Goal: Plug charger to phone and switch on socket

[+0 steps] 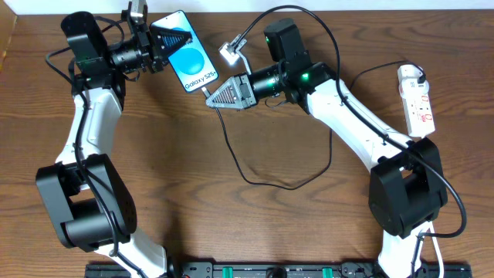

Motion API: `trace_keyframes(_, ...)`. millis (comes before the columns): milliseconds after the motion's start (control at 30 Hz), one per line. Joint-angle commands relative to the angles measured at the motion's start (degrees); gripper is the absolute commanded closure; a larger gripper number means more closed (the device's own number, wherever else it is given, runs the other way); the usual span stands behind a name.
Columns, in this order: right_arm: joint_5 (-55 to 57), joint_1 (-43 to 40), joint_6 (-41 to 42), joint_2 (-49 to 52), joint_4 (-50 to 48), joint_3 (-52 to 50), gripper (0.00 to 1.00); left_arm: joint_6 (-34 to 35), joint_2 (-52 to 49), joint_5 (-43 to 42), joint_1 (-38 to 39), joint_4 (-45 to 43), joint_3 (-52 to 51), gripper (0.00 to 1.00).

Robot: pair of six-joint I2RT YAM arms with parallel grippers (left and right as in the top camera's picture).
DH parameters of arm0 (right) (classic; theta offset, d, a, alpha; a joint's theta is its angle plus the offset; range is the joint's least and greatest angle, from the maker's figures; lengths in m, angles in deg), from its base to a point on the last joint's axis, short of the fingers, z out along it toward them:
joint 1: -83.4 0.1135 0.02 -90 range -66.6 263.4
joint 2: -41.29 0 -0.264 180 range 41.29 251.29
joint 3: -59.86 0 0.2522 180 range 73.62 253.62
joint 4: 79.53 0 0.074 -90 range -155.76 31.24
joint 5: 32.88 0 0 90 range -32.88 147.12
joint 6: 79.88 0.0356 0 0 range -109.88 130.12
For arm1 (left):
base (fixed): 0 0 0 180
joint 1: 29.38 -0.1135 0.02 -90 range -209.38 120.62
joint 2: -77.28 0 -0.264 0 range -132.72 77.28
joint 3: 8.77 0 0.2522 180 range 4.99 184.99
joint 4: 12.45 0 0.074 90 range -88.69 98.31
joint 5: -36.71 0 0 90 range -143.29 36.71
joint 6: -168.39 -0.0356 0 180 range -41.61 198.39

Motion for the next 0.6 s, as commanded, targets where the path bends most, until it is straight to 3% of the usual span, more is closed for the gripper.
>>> trace_keyframes(0, -0.9, 0.2, 1.6, 0.4, -0.7, 0.0, 0.99, -1.4, 0.8, -0.3, -0.3, -0.6, -0.1, 0.93)
trace_keyframes(567, 1.9, -0.7, 5.0, 0.4, -1.0, 0.0, 0.99, -1.7, 0.8, -0.3, -0.3, -0.5, -0.1, 0.93)
